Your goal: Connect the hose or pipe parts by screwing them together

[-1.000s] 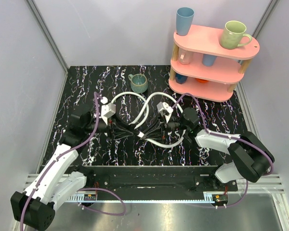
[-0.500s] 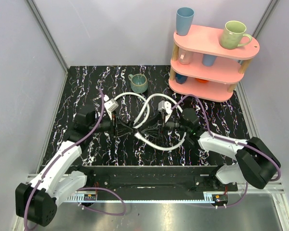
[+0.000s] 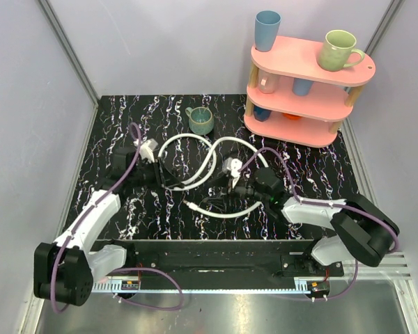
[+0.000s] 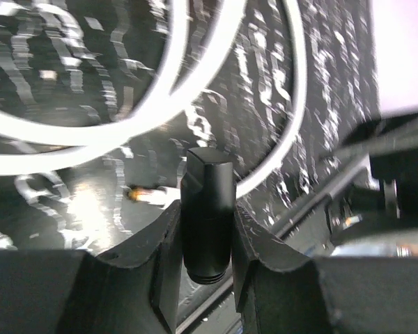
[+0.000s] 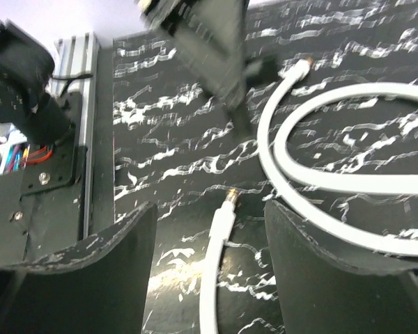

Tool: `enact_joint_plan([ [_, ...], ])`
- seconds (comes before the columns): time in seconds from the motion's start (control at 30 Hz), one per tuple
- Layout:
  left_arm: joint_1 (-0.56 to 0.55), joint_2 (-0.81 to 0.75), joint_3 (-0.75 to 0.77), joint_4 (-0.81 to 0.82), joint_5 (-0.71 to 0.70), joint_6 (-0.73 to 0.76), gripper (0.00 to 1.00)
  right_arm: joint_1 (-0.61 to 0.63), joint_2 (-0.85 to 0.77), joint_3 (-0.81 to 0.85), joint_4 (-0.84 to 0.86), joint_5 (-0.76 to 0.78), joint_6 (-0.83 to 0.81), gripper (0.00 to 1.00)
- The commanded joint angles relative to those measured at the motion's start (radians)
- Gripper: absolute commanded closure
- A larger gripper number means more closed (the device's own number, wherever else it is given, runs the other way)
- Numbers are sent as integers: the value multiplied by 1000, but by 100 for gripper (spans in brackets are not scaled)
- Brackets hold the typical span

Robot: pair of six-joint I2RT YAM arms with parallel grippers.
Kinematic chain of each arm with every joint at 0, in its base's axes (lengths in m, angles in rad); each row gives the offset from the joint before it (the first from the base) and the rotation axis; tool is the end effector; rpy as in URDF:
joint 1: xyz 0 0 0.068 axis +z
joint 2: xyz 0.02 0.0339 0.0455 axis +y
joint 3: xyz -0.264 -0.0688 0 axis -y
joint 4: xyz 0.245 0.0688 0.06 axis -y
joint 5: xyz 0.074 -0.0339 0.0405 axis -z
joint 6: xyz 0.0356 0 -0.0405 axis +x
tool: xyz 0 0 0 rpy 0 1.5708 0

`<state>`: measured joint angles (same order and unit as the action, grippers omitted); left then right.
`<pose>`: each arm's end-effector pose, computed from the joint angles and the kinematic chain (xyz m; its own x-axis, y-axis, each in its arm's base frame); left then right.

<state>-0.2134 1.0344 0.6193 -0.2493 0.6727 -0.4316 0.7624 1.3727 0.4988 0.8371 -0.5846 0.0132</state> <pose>0.2041 -0.0669 0.2337 -0.8172 -0.1577 -0.5544 0.3338 0.6546 -0.6783 0.1852 0.2041 0.2192 -0.0395 -0.0225 -0.9990 -0.9744 0.2225 0.0335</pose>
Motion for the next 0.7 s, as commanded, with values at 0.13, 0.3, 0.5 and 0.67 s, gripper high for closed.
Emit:
enact_joint_plan([
  [0.13,213,39,105,-159,-249,-30,100,66,219,258,-278,183,53,35],
  [0.3,298,-13,28,-133,-297,-61,100,94,324,354,-377,213,48,37],
  [0.5,298,-30,-7,-108,-282,-87,100,143,399,360,-404,289,33,34],
  [0.67,298,-16,-30,-76,-237,-105,100,186,434,373,-447,339,21,37],
])
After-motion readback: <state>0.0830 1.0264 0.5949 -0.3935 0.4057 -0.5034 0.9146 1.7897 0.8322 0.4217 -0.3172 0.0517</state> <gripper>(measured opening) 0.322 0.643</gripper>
